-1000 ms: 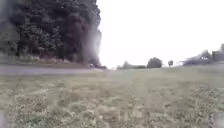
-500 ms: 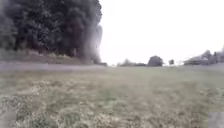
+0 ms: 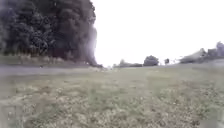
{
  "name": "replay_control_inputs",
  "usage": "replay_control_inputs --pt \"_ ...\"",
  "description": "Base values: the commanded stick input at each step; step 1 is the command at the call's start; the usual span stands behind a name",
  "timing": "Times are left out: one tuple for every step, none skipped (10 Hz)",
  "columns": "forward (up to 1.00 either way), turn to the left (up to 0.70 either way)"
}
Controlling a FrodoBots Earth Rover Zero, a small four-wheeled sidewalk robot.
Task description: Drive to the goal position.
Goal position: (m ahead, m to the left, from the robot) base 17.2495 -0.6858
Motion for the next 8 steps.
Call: replay_control_inputs --pt "0.7 -0.14" --pt "0.7 -0.03" --pt "0.7 0.0" --pt "0.7 0.0" --pt "0.7 0.0" --pt "0.7 0.0" --pt "0.7 0.0" --pt "0.7 0.0"
